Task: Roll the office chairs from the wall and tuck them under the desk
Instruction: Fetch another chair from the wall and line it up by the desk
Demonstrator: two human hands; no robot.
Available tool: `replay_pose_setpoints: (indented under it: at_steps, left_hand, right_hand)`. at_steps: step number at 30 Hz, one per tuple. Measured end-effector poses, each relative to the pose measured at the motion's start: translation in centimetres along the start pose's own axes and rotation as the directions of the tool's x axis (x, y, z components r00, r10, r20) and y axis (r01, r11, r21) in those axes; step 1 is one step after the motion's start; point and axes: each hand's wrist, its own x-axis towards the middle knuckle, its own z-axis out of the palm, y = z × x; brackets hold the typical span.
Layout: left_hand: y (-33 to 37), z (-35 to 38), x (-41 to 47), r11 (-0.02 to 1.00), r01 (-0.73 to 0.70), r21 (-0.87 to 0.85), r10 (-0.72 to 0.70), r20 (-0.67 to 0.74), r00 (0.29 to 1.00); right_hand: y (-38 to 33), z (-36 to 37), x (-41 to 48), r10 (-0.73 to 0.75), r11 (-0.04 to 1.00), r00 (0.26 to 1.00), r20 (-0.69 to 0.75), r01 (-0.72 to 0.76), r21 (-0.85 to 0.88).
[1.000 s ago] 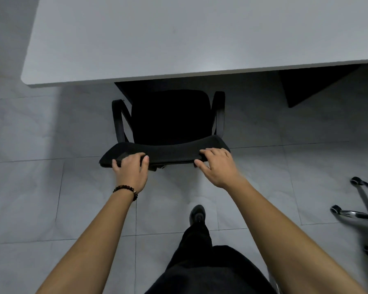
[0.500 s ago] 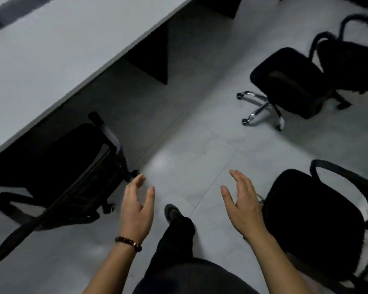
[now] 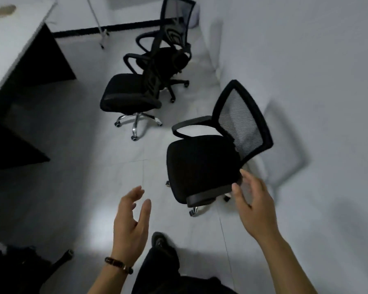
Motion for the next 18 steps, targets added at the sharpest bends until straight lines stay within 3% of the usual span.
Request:
replay_pose_setpoints:
  at_steps: [5, 9, 12, 18]
  left_hand:
    - [3.6, 8.7, 0.1, 1.0, -0.014, 0.002, 0.014, 0.228, 0.973]
    - [6.2, 14.8, 4.0, 0.996, 0.045, -0.081, -0.02, 0.29, 0.957]
    - [8.5, 18.8, 8.6, 0.981, 0.08, -0.177, -0.025, 0.294, 0.956]
    - [15.0, 23.9, 18.2, 0.968, -0.001, -0.25, 0.048, 0.182, 0.982]
  right_hand:
    - [6.7, -6.5, -0.8, 0.246, 0.969, 0.962, -0.118, -0.242, 0.045]
    - [9.7, -9.3, 2.6, 0.311, 0.95, 0.942, -0.128, -0.31, 0.026]
    - [10.6, -11.7, 8.3, 0.267, 0.964, 0.959, -0.095, -0.268, 0.001]
    - [8.3, -15.8, 23.1, 0.08, 0.995, 0.997, 0.021, -0.078, -0.061]
